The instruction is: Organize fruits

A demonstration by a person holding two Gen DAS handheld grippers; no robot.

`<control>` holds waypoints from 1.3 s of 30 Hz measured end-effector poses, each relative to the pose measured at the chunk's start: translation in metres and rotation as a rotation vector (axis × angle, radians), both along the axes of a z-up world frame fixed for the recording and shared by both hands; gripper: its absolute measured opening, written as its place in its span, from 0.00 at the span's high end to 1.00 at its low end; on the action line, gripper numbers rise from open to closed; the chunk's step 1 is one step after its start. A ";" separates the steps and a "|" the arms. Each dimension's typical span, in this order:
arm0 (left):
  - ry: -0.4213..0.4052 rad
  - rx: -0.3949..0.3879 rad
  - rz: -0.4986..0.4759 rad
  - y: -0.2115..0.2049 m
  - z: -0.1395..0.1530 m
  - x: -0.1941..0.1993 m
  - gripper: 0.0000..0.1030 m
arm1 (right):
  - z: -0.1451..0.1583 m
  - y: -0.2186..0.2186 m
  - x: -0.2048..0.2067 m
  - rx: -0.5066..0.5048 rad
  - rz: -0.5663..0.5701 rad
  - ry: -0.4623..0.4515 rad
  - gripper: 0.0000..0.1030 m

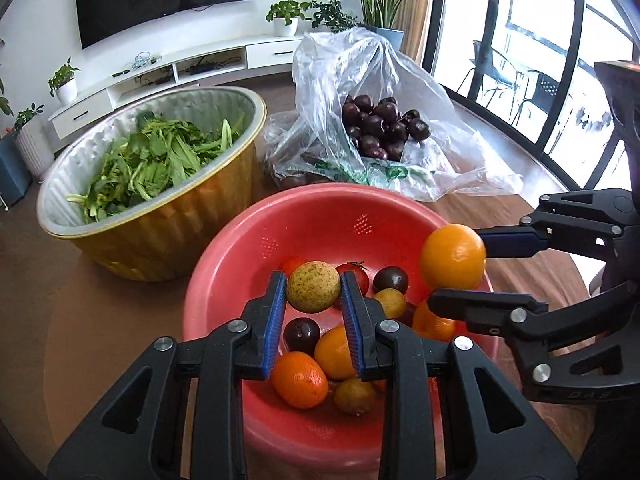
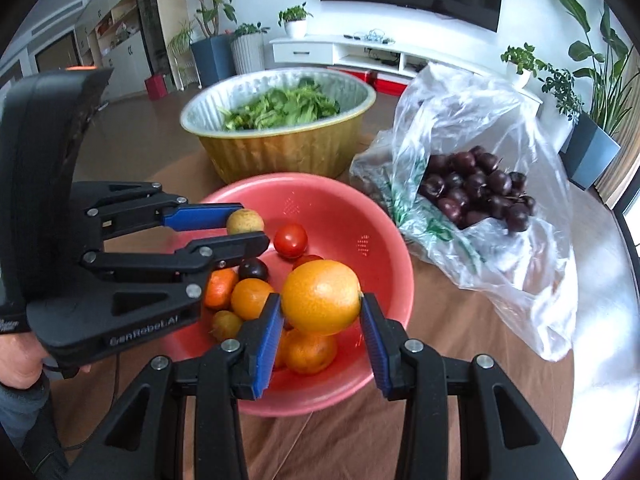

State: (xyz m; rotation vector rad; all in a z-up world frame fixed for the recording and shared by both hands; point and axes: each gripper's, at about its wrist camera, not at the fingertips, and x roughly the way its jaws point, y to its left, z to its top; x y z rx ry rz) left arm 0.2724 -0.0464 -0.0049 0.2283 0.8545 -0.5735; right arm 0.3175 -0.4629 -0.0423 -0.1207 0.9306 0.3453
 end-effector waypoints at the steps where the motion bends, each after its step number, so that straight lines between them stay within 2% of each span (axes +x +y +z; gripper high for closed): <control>1: 0.005 -0.001 0.000 0.000 -0.006 0.003 0.75 | -0.003 0.000 0.002 -0.002 -0.003 0.006 0.59; 5: 0.022 0.000 -0.004 -0.001 -0.020 0.010 0.75 | -0.016 0.002 0.014 -0.016 -0.008 0.031 0.59; 15: 0.015 0.012 -0.020 -0.008 -0.026 0.011 0.73 | -0.028 0.009 0.017 -0.038 -0.007 0.048 0.58; 18: 0.005 0.014 -0.005 -0.006 -0.024 0.010 0.63 | -0.028 0.010 0.017 -0.053 -0.008 0.043 0.57; 20: 0.002 0.006 0.012 -0.001 -0.022 0.011 0.50 | -0.028 0.009 0.016 -0.056 -0.012 0.044 0.55; 25: -0.022 0.005 0.031 0.004 -0.014 0.007 0.46 | -0.025 0.005 0.015 -0.050 -0.018 0.032 0.50; 30: -0.061 0.013 0.057 0.008 -0.002 -0.002 0.31 | -0.019 0.001 0.009 -0.043 -0.025 0.012 0.49; 31: -0.076 0.008 0.067 0.010 0.003 -0.005 0.27 | -0.017 -0.001 0.006 -0.038 -0.030 0.005 0.49; 33: -0.108 0.002 0.089 0.015 0.011 -0.011 0.17 | -0.011 -0.006 0.001 -0.026 -0.050 -0.014 0.40; 35: -0.150 -0.016 0.118 0.022 0.021 -0.018 0.00 | -0.004 -0.012 -0.005 0.005 -0.069 -0.031 0.32; 36: -0.166 -0.042 0.129 0.028 0.027 -0.023 0.00 | 0.000 -0.016 -0.009 0.024 -0.079 -0.041 0.28; 39: -0.187 -0.107 0.149 0.037 0.042 -0.038 0.00 | 0.011 -0.022 -0.022 0.045 -0.116 -0.080 0.27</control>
